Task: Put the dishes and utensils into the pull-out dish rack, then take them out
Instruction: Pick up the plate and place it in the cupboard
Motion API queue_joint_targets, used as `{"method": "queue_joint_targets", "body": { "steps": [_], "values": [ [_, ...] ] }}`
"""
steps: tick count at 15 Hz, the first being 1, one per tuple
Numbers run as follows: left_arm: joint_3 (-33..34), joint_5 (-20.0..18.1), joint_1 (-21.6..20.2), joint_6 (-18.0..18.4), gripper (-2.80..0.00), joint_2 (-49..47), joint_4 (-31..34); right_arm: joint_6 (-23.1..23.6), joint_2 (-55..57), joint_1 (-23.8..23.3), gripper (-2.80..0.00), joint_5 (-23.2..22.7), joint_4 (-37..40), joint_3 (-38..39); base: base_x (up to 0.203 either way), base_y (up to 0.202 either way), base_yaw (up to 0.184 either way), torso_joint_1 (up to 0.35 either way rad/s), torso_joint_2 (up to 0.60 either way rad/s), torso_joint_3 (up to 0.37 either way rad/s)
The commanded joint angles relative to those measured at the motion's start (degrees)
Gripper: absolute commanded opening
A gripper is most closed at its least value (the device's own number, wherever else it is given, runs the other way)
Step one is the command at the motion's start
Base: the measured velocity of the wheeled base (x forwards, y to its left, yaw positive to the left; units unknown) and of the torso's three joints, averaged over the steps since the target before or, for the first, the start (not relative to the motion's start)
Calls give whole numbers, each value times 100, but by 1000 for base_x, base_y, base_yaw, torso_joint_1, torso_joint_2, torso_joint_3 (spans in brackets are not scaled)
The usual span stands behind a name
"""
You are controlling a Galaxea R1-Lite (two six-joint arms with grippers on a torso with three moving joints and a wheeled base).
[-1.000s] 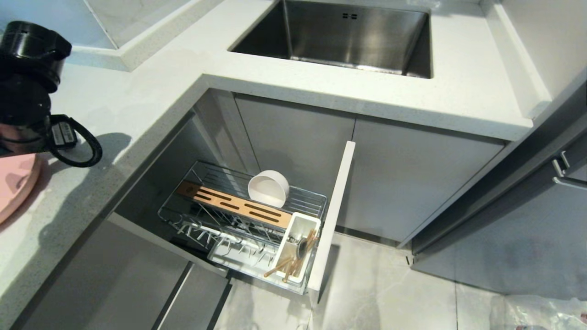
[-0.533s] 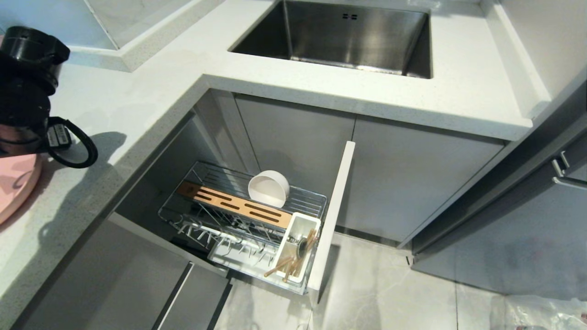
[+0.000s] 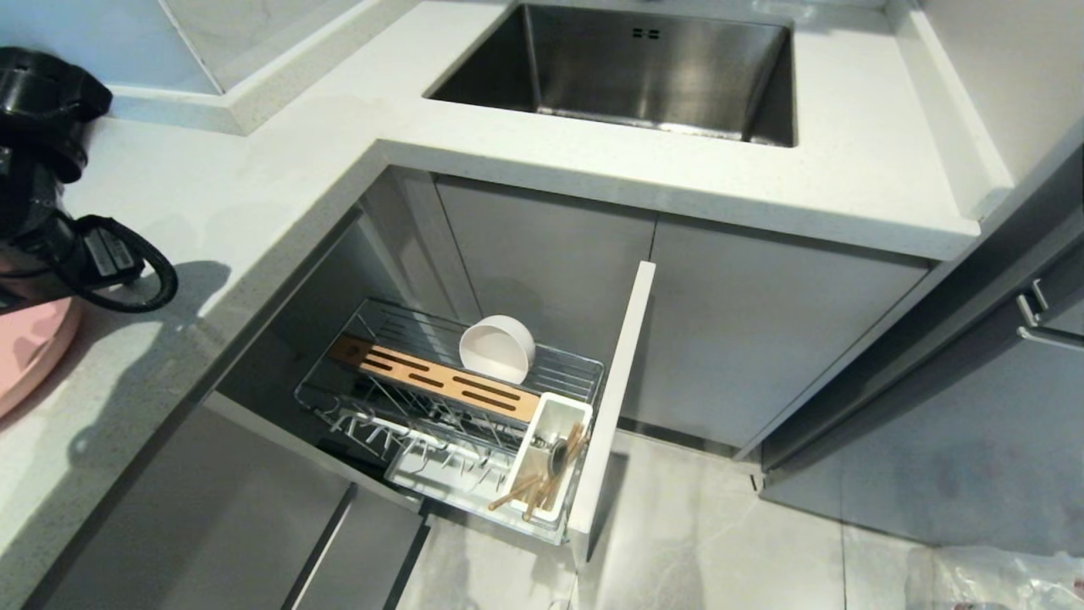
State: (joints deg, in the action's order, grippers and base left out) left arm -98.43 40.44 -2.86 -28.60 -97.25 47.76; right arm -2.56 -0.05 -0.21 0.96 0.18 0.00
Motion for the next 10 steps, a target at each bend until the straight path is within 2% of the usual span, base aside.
{"method": "queue_joint_targets", "body": {
  "steps": [1, 5, 10],
  "values": [
    [98, -62, -23, -41, 0, -14, 29, -8, 5, 3, -280, 0, -1, 9, 0, 0, 0, 0, 0, 0],
    [185, -71, -82, 11, 0, -40, -205, -6, 5, -4, -280, 0, -1, 9, 0, 0, 0, 0, 0, 0],
    [201, -63, -197, 72, 0, -66, -206, -6, 5, -5, -280, 0, -1, 9, 0, 0, 0, 0, 0, 0]
  ]
}}
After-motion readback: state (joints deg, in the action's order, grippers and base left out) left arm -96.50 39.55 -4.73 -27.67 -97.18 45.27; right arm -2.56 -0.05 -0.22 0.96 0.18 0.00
